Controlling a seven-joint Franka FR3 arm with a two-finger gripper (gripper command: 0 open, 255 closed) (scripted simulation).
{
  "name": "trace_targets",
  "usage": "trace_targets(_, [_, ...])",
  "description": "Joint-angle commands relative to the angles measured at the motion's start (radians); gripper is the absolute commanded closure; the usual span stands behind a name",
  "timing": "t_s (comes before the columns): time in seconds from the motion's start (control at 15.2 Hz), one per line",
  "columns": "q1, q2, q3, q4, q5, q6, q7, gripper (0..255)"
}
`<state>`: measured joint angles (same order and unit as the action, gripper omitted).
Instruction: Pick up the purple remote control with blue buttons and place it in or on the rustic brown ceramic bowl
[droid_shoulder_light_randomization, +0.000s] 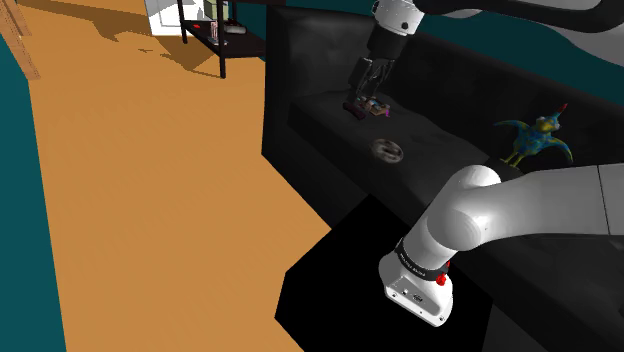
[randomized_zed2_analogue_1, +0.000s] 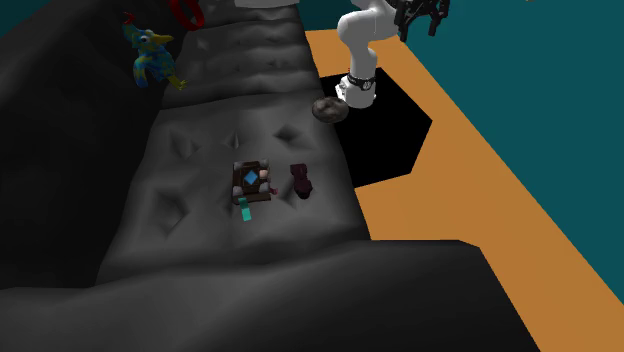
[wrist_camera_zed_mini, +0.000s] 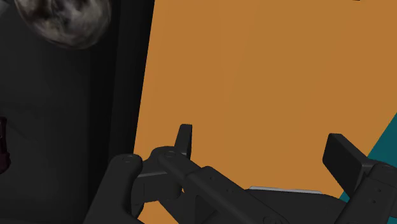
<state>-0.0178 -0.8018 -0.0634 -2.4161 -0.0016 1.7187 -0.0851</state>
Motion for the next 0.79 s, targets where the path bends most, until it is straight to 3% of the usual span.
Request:
trace_targets(0.0, [0.000, 0.000, 0.000, 0.000, 0.000, 0.000, 0.000, 0])
trace_targets(0.73, [-0.058, 0.260, -0.182, 0.028, -0.095, 0.236, -0.189, 0])
